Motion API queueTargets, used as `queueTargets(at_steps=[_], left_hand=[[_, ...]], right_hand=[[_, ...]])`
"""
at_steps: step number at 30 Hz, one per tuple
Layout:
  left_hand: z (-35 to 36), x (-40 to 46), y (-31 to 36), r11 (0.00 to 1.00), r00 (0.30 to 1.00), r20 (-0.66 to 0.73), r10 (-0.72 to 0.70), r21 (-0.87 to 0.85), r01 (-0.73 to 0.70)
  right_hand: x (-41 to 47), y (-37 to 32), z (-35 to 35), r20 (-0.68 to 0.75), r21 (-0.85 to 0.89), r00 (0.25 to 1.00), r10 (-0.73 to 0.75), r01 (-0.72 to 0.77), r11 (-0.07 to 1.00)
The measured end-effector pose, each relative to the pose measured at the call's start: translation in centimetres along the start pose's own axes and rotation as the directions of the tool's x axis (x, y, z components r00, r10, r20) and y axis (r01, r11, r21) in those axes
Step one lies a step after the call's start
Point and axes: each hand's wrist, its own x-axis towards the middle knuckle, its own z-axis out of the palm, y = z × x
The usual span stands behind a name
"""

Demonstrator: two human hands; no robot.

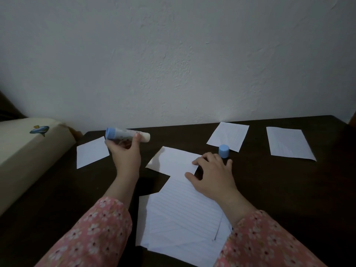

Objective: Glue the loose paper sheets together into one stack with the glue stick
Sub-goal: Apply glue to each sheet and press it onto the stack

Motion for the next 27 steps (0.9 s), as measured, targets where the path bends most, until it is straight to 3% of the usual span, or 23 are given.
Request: queueTargets(at_steps=[2,5,11,16,20,27], left_hand=[[0.0,-0.9,0.4,0.995,0.997,-0.038,-0.064,-0.082,0.06],[0.1,-2.6,0.4,0.979,0.985,0.017,-0.169,-0.115,0.17],[0.9,-4.8,-0.8,0.975,0.94,0.259,-0.223,0.046,0.218],[1.0,-5.3,-1.0,0.937,0.805,0.484,-0.343,0.238,0.256],[0.4,-5.2,-0.8,0.912,0.766,0.495,-0.411,0.236,0.336],[-1.2,-4.4,-0.1,0.849,0.714,0.49,-0.5,0.441,0.292]], right_hand=[[0.0,-0.1,-0.1,-0.008,-0.029,1.0,0.025,-0.025,0.999],[0.0,-0.1,-0.1,-0.035,-0.019,0.999,0.023,-0.024,1.0],[-0.1,0.0,-0.2,-0.039,-0.012,0.998,0.046,-0.047,0.999],[0.1,0.4,-0.4,-0.076,0.026,0.993,0.092,-0.09,0.996],[0.1,0.4,-0.8,-0.062,0.018,0.994,0.085,-0.084,0.996],[-0.7,-0.4,-1.0,-0.029,-0.04,0.998,0.047,-0.049,0.998]])
